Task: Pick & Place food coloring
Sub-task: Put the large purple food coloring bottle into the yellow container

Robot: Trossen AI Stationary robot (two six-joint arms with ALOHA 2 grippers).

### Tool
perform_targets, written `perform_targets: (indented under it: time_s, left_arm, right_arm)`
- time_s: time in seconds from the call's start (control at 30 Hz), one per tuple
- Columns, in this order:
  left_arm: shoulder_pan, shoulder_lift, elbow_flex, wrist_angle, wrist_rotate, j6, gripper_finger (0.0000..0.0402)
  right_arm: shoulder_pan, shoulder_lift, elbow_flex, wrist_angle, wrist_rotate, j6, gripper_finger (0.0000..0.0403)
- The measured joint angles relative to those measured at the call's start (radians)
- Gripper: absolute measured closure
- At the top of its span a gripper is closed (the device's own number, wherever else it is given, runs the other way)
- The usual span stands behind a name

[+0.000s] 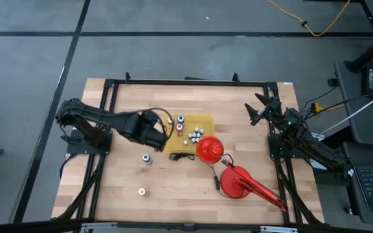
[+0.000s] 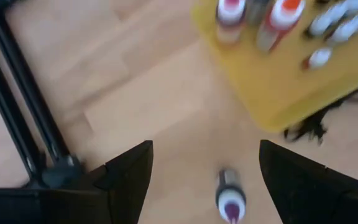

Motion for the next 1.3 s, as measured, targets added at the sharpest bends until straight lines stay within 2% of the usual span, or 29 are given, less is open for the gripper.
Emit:
perform_targets:
  time_s: [0.23, 0.4, 0.67, 0.87, 1.17, 1.3]
  left_arm:
    - [-0.104, 0.004, -0.127, 0.015, 0.111, -0.220, 0.0121]
    - [-0.156, 0.004, -0.221, 0.140, 0.185, -0.312, 0.0121]
    - [-0.172, 0.024, -0.379, 0.400, 0.238, -0.332, 0.0121]
    - [-0.170, 0.071, -0.405, 0.409, 0.238, -0.294, 0.0122]
    - [-0.167, 0.076, -0.403, 0.418, 0.206, -0.268, 0.0123]
    - [-0.166, 0.076, -0.403, 0.416, 0.201, -0.268, 0.0140]
  right_arm:
    - [0.000, 0.000, 0.000, 0.000, 0.000, 0.000, 0.0004]
    - [0.000, 0.000, 0.000, 0.000, 0.000, 0.000, 0.0004]
    - [0.000, 0.000, 0.000, 0.000, 0.000, 0.000, 0.0004]
    - [0.000, 0.000, 0.000, 0.000, 0.000, 0.000, 0.0004]
    - [0.000, 0.000, 0.000, 0.000, 0.000, 0.000, 0.0004]
    - [0.000, 0.000, 0.000, 0.000, 0.000, 0.000, 0.0004]
